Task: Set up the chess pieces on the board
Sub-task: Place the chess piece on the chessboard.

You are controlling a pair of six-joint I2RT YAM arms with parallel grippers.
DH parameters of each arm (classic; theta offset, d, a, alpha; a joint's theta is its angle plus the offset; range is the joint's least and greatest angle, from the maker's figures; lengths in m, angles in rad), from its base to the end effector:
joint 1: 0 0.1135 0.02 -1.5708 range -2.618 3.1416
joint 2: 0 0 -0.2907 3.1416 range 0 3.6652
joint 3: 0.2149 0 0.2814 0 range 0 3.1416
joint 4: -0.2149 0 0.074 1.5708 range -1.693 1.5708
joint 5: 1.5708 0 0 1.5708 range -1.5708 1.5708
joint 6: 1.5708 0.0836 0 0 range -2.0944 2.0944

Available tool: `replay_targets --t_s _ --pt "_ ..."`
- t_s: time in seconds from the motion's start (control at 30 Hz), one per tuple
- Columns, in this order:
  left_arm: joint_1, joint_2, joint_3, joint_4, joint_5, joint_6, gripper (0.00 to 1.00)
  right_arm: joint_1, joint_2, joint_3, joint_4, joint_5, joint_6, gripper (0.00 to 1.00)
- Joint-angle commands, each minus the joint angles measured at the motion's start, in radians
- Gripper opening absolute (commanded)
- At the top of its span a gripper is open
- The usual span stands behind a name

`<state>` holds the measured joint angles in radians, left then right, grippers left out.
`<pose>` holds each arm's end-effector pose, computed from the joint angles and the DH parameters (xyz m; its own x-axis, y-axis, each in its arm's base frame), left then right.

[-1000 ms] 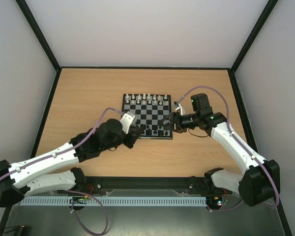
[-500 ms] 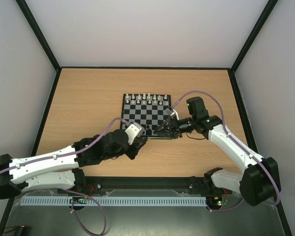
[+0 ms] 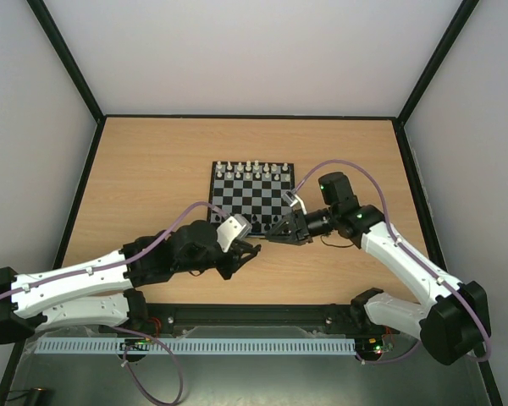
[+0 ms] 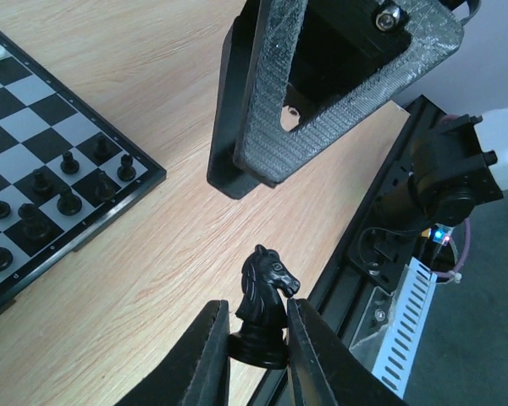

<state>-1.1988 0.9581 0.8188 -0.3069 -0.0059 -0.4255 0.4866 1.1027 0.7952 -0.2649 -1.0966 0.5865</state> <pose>0.1006 -0.2566 0.3046 -0.5266 0.2141 -0.8227 0.7820 0.5015 -0.3700 0.1980 0.1889 0.2861 -0.8828 -0.1811 -0.4334 -0.4634 0.1851 0.8666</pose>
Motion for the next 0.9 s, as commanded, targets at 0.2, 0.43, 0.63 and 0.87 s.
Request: replay_targets --t_s 0.2,0.43,0.63,0.87 --pt "0.024 0.008 -0.002 0.028 0.055 0.013 0.17 0.044 -0.022 -0.002 -0.013 -0.043 -0.004 0.29" --pt "0.025 0.012 -0.003 0.027 0.046 0.011 0.17 0.068 -0.021 -0.007 -0.007 -0.049 0.004 0.31" --pt "0.026 0.024 -0.003 0.019 0.028 0.011 0.17 0.084 -0.016 -0.01 -0.005 -0.051 0.005 0.3" --pt "0.026 0.038 -0.001 0.019 0.017 0.013 0.17 0.095 -0.001 -0.008 -0.006 -0.049 0.002 0.27"
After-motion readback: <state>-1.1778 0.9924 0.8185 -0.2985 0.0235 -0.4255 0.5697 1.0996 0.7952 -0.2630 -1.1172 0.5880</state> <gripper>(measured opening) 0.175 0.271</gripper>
